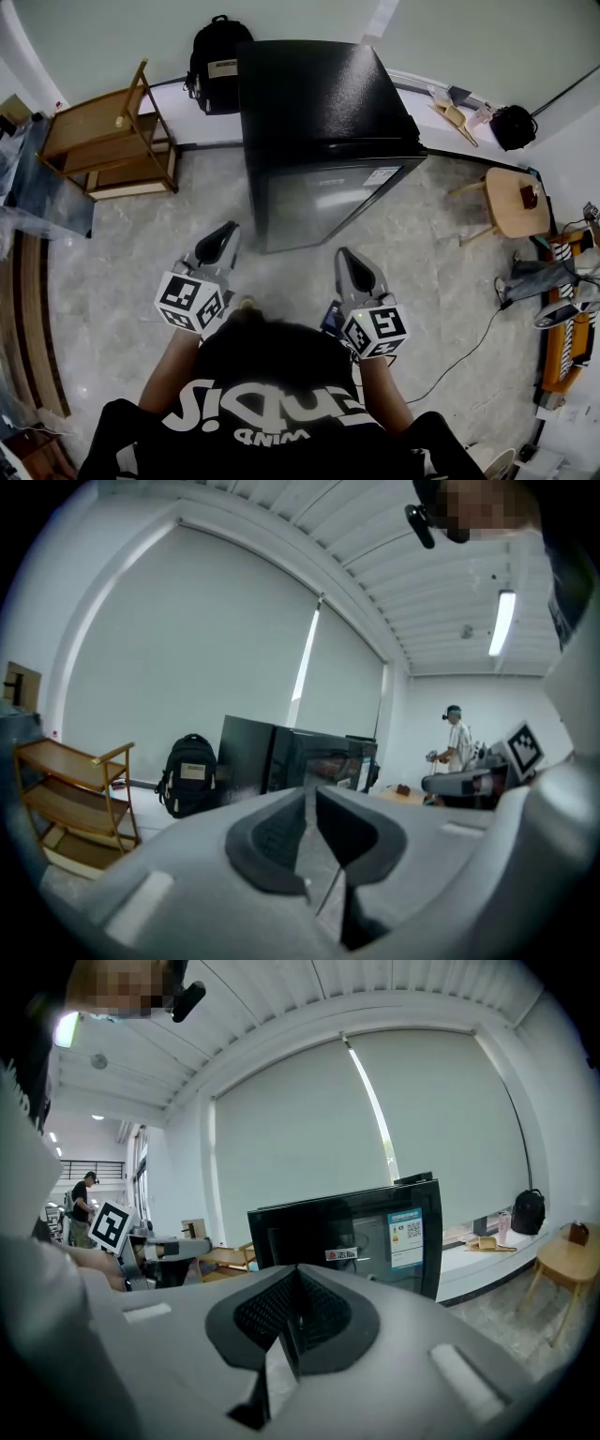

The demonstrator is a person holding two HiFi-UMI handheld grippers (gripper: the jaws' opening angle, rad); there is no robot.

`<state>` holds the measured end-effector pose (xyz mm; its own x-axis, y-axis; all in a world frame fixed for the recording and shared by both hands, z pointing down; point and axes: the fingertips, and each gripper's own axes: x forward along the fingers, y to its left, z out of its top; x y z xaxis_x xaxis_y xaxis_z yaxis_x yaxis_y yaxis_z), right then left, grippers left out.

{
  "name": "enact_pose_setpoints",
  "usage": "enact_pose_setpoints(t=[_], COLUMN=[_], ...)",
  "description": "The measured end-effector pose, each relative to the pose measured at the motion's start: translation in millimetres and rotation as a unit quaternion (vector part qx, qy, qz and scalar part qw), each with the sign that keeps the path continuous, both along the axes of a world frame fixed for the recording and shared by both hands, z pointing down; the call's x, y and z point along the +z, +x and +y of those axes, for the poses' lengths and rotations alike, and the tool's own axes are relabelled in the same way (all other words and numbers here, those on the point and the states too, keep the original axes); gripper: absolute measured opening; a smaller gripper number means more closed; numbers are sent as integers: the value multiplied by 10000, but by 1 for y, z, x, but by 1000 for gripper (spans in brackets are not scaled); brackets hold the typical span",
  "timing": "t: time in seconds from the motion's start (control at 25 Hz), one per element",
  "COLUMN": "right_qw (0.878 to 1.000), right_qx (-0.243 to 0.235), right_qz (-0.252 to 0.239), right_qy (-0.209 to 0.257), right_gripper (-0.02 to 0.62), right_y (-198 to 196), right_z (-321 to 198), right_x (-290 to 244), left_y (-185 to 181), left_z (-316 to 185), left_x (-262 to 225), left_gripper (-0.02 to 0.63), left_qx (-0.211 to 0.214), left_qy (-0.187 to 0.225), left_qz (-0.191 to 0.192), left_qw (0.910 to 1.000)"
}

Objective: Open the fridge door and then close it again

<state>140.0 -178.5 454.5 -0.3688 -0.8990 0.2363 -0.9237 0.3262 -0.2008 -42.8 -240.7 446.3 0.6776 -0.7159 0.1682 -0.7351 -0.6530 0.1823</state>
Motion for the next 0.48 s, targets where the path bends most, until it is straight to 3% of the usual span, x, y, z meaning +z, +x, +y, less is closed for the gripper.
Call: enact_pose_setpoints(t=[0.48], right_qw=[9998], right_qx=[93], right_qz=[1], right_qy=[162], right_gripper=[-2], right_y=[-2], right_z=[1], right_x=[-5], left_y=[-27], left_z=[16], left_x=[7], left_gripper=[2], left_qx=[-331], left_qy=[26], left_qz=[-245], left_qw=[9992])
